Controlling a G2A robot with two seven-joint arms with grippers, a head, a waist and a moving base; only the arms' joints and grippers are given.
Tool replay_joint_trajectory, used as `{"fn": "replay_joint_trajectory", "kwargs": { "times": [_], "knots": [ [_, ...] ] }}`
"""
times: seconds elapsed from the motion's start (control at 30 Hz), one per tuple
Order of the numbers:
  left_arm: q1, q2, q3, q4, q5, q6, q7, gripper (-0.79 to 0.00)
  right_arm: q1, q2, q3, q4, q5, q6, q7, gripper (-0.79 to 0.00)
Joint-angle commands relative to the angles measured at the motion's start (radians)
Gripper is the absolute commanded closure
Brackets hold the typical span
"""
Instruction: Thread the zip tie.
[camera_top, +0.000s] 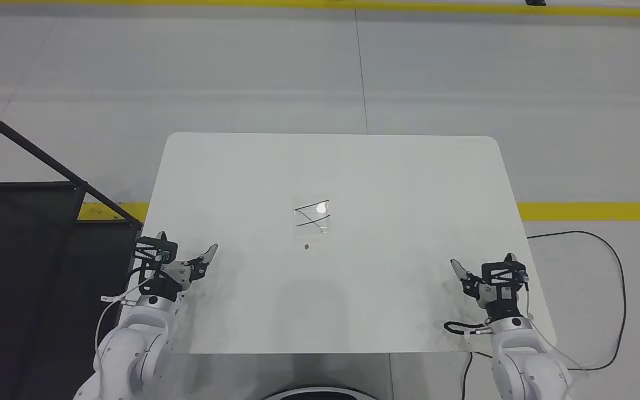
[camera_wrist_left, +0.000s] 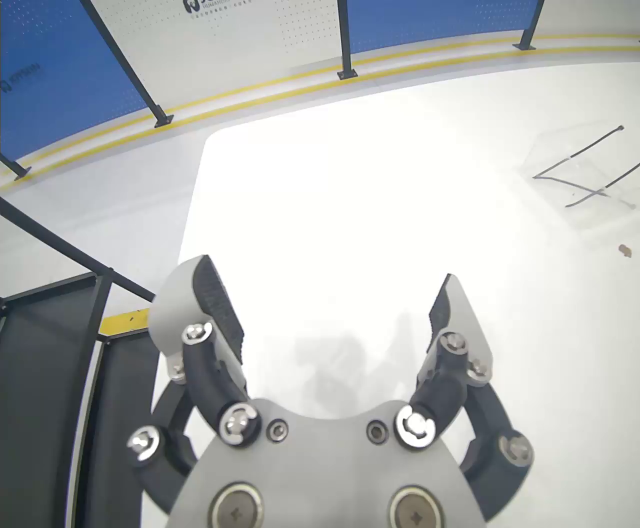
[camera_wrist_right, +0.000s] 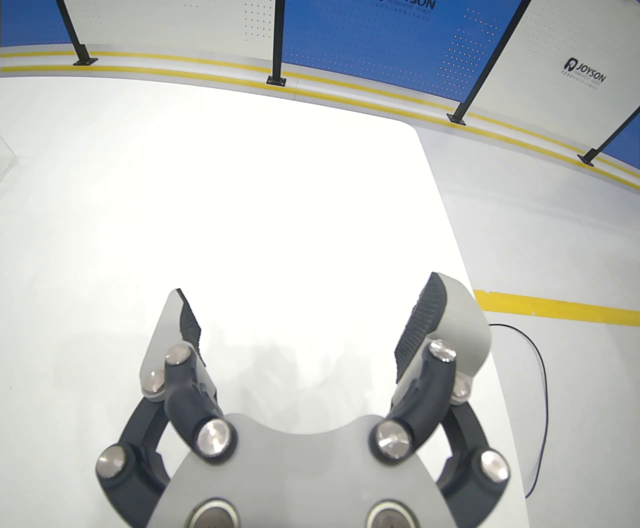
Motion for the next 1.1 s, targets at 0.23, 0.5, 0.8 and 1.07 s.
{"fn": "replay_joint_trajectory", "kwargs": {
  "times": [0.23, 0.5, 0.8, 1.07],
  "knots": [
    [0.0, 0.0, 0.0, 0.0, 0.0, 0.0, 0.0, -0.785, 0.0, 0.0, 0.0, 0.0, 0.0, 0.0, 0.0, -0.785],
    [0.0, 0.0, 0.0, 0.0, 0.0, 0.0, 0.0, -0.785, 0.0, 0.0, 0.0, 0.0, 0.0, 0.0, 0.0, -0.784],
    [0.0, 0.0, 0.0, 0.0, 0.0, 0.0, 0.0, -0.784, 0.0, 0.0, 0.0, 0.0, 0.0, 0.0, 0.0, -0.784],
    [-0.003, 0.001, 0.004, -0.01, 0.028, -0.03, 0.048, -0.785, 0.002, 0.001, -0.004, -0.008, -0.024, -0.014, -0.013, -0.785]
  ]
}}
